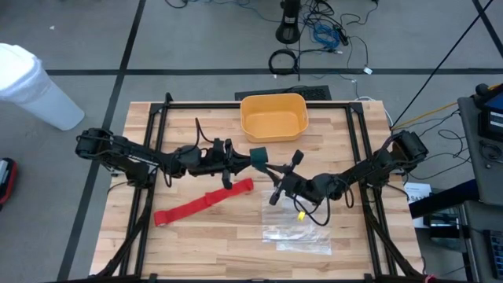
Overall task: Roll bandage
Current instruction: Roll the green bandage
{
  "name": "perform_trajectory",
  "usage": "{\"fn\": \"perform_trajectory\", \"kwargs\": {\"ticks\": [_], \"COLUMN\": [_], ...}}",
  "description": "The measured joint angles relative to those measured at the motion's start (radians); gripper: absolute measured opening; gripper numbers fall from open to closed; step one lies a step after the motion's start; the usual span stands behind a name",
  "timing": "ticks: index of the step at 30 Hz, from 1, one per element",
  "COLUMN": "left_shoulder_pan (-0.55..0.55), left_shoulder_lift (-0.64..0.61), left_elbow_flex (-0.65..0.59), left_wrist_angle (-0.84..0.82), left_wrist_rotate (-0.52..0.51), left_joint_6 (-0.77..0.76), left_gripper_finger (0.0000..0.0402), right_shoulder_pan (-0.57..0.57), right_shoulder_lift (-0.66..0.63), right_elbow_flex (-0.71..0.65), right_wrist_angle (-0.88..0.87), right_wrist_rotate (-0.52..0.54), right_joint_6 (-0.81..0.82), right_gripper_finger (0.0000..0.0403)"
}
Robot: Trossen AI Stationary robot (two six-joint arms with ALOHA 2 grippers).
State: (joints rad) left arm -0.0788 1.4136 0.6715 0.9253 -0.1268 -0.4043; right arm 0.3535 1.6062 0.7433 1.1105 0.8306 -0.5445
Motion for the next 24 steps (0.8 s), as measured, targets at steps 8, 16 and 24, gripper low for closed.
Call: {"fn": "perform_trajectory", "kwargs": {"ticks": [8, 16, 24], "left_shoulder_pan": [-0.001, 0.000, -0.003], "left_shoulder_lift": [0.000, 0.000, 0.000], "left_elbow_flex": [0.000, 0.000, 0.000], "left_wrist_angle": [-0.001, 0.004, 0.040], "left_wrist_rotate": [0.000, 0.003, 0.030], "left_joint_6": [0.058, 0.163, 0.280], "left_gripper_finger": [0.0013, 0.0013, 0.0013], "right_shoulder_pan": [-0.013, -0.073, -0.108], "right_shoulder_lift": [0.000, 0.000, -0.002], "right_elbow_flex": [0.000, 0.000, 0.000], "right_wrist_angle": [-0.018, -0.222, -0.491], "right_wrist_rotate": [-0.148, -0.507, -0.572], "right_joint_6": [0.163, 0.513, 0.666], "right_gripper_finger": [0.0001, 0.0000, 0.0000]}}
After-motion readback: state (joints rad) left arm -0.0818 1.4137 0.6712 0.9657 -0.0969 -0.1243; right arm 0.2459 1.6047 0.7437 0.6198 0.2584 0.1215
